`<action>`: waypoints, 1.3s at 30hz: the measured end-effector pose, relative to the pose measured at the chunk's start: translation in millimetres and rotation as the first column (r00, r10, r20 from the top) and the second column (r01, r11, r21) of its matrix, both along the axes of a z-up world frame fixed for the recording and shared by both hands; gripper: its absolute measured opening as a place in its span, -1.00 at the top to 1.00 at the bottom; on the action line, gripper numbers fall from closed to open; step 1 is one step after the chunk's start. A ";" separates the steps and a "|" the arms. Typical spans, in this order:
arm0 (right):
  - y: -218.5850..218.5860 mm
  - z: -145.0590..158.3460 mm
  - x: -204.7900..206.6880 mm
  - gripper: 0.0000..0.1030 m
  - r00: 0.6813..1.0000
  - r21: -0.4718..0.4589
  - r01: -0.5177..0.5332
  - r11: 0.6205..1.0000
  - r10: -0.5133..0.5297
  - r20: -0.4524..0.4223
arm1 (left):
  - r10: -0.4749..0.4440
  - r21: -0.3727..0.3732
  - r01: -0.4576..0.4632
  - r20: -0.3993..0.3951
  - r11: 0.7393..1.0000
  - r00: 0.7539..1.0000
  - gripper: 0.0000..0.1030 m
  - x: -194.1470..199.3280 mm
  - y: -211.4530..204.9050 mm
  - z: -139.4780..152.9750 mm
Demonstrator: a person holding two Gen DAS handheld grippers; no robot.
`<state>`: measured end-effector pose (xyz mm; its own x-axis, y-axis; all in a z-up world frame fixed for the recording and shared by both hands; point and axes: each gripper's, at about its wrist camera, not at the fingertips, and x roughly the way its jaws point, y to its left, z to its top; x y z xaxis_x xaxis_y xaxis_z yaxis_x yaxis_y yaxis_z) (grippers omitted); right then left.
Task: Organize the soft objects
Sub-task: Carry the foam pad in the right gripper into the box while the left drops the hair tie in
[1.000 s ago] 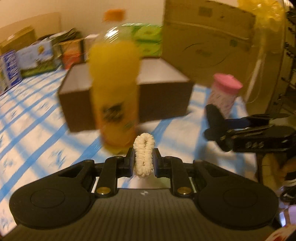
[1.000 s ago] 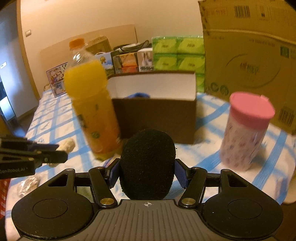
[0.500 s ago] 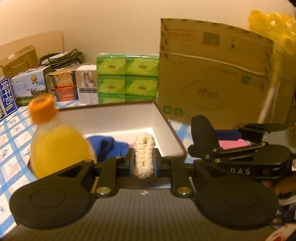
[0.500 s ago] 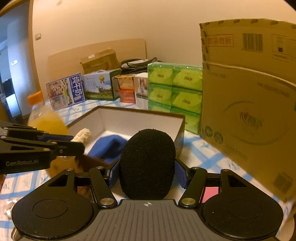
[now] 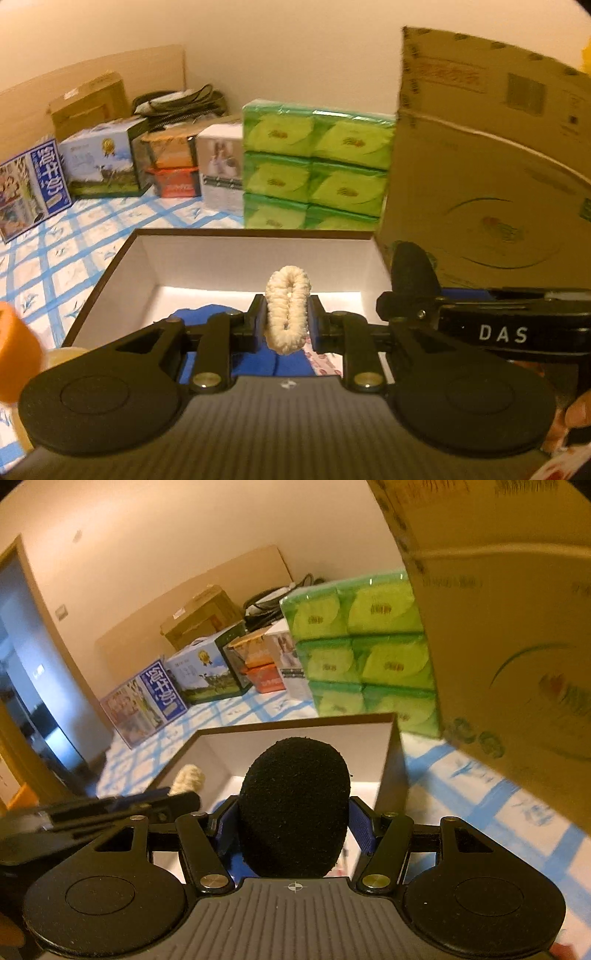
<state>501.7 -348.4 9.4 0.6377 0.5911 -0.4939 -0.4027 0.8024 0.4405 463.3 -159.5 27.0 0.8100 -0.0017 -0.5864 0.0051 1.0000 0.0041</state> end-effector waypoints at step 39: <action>-44.1 25.4 -69.0 -0.43 0.984 -0.053 0.179 0.982 -0.178 0.026 | -0.091 -0.007 0.091 -0.016 0.996 0.996 -0.20 -38.8 -16.7 16.1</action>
<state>432.7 -392.4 34.8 0.7410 0.4389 -0.5082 -0.2592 0.8851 0.3864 424.6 -176.3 43.1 0.7965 -0.0785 -0.5995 0.0961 0.9954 -0.0026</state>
